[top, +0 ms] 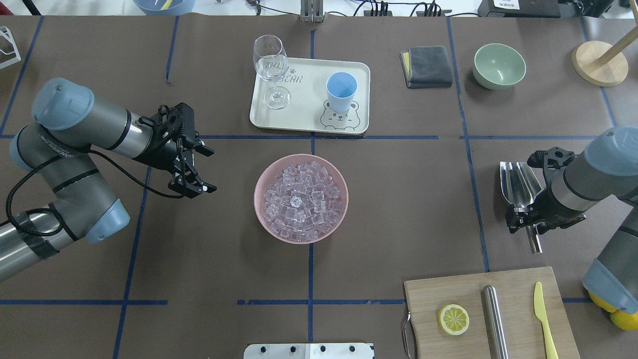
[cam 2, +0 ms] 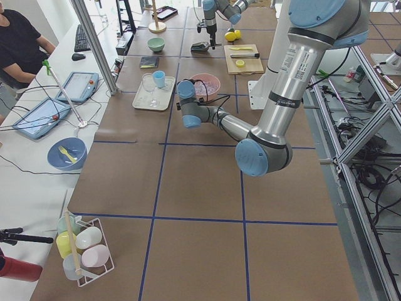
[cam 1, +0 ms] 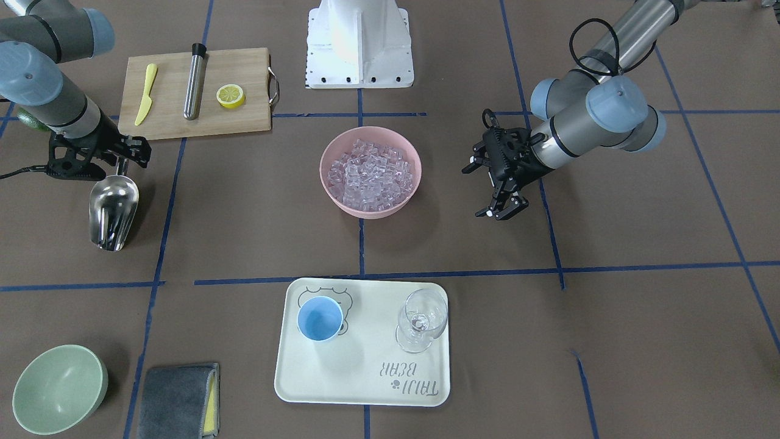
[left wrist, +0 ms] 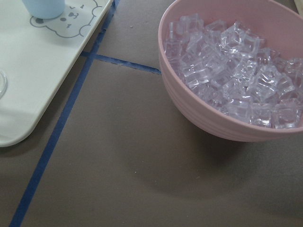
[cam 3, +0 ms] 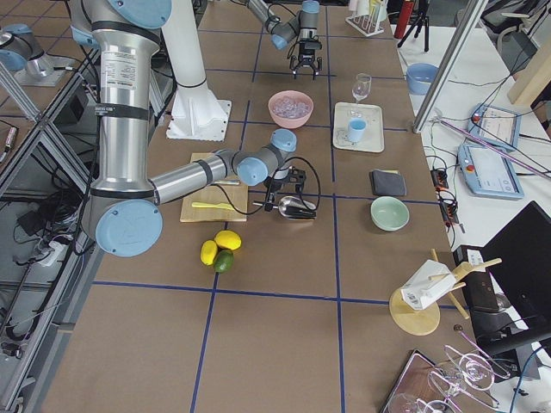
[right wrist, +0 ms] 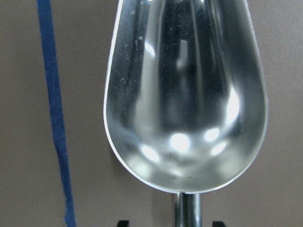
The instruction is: Put ice in cup with scoop
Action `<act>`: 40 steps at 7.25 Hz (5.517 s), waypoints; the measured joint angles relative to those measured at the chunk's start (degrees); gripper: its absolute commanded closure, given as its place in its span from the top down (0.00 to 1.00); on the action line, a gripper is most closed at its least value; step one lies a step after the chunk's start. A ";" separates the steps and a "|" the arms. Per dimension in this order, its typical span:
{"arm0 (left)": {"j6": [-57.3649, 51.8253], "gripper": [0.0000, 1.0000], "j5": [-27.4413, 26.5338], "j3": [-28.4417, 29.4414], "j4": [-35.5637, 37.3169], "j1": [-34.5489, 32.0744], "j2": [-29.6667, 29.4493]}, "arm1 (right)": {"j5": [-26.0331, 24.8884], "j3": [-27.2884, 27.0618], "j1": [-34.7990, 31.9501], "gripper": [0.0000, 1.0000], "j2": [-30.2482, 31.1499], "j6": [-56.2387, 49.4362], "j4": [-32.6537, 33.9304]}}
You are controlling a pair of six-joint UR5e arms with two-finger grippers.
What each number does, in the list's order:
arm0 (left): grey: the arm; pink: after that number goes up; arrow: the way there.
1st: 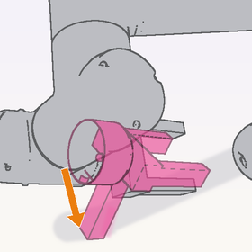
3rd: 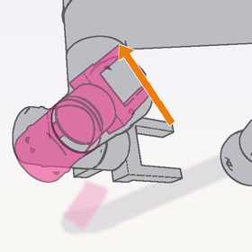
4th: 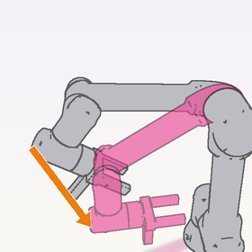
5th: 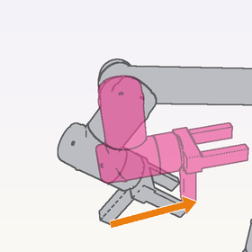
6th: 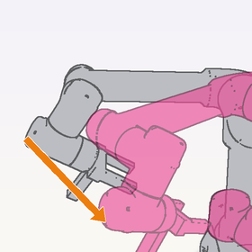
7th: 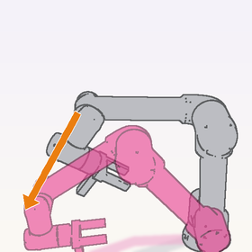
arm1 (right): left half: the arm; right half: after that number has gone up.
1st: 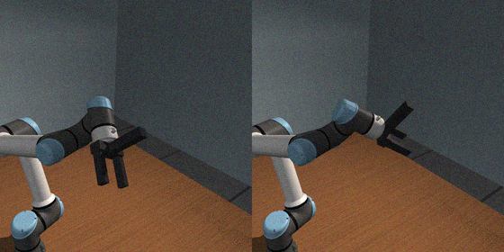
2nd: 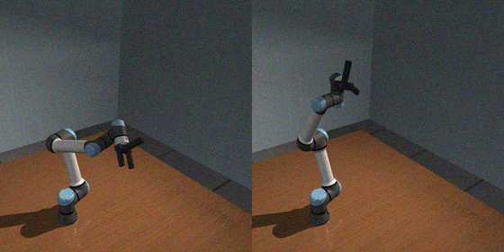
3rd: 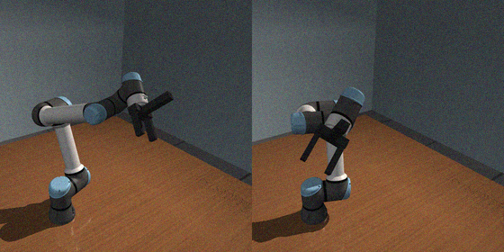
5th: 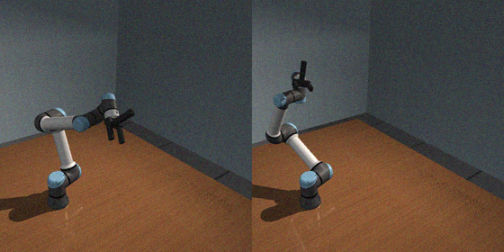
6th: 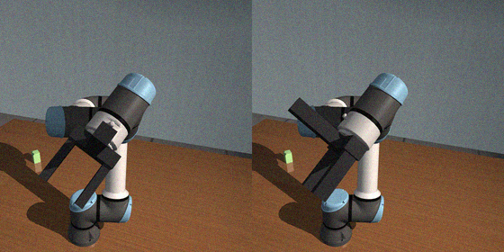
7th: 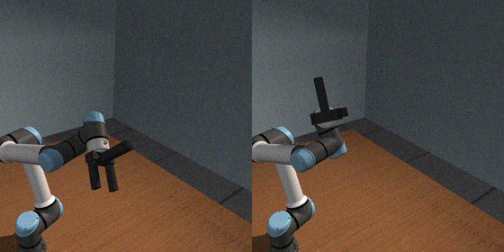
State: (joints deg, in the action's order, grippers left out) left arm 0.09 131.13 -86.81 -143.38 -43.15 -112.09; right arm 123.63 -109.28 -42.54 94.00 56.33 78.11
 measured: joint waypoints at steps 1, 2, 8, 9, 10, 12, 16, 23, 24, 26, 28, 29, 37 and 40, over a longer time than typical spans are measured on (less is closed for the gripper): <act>0.00 1.00 0.00 -0.02 0.02 0.00 -0.03 | 0.02 0.07 0.11 0.33 0.29 -0.05 -0.03; 0.00 1.00 0.00 -0.01 0.05 0.00 -0.08 | 0.02 0.09 0.12 0.20 0.72 -0.13 -0.05; 0.00 1.00 -0.06 -0.08 0.12 0.00 -0.41 | -0.18 -2.97 -0.78 0.00 1.71 -0.10 -0.23; 0.00 1.00 -0.05 -0.10 0.12 0.00 -0.44 | -0.33 -6.04 -3.10 0.00 0.93 0.20 -0.02; 0.00 1.00 -0.06 -0.13 0.12 0.00 -0.47 | 0.00 -8.80 -6.10 0.00 -0.33 0.33 0.41; 0.00 1.00 -0.05 -0.18 0.16 0.00 -0.50 | 0.00 -11.65 -10.63 0.00 -4.07 -2.11 0.83; 0.00 1.00 -0.09 -0.16 0.46 -0.02 -0.52 | -5.19 -13.17 -11.60 0.00 -6.16 -32.97 3.71; 0.08 1.00 0.02 -0.13 0.14 0.00 -0.67 | -35.58 -15.73 0.68 0.00 -36.66 -62.82 55.01; 0.11 1.00 0.06 -0.13 0.13 0.00 -0.70 | -38.02 -15.75 4.04 0.00 -38.10 -64.90 57.16; 0.17 1.00 0.08 -0.37 0.00 0.00 -0.73 | -39.53 -15.63 8.80 0.00 -39.14 -65.68 58.18; 0.26 1.00 -0.01 -0.82 -0.05 0.02 -0.69 | -39.24 -15.37 11.93 0.00 -39.55 -65.14 58.40; 0.43 1.00 -0.92 -1.19 -0.55 0.12 -0.68 | -37.85 -15.04 12.60 0.00 -39.74 -65.21 58.53; 3.80 1.00 -12.87 -0.21 -10.15 12.20 -1.09 | -29.95 -5.43 10.06 0.00 -47.83 -72.95 60.63; 3.81 1.00 -12.92 0.46 -10.12 12.41 -1.12 | -30.53 -1.18 10.07 0.00 -52.08 -74.97 64.54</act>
State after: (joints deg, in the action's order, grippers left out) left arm 3.89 118.22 -86.35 -153.51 -30.74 -113.20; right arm 93.10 -110.46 -32.47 41.92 -18.64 142.65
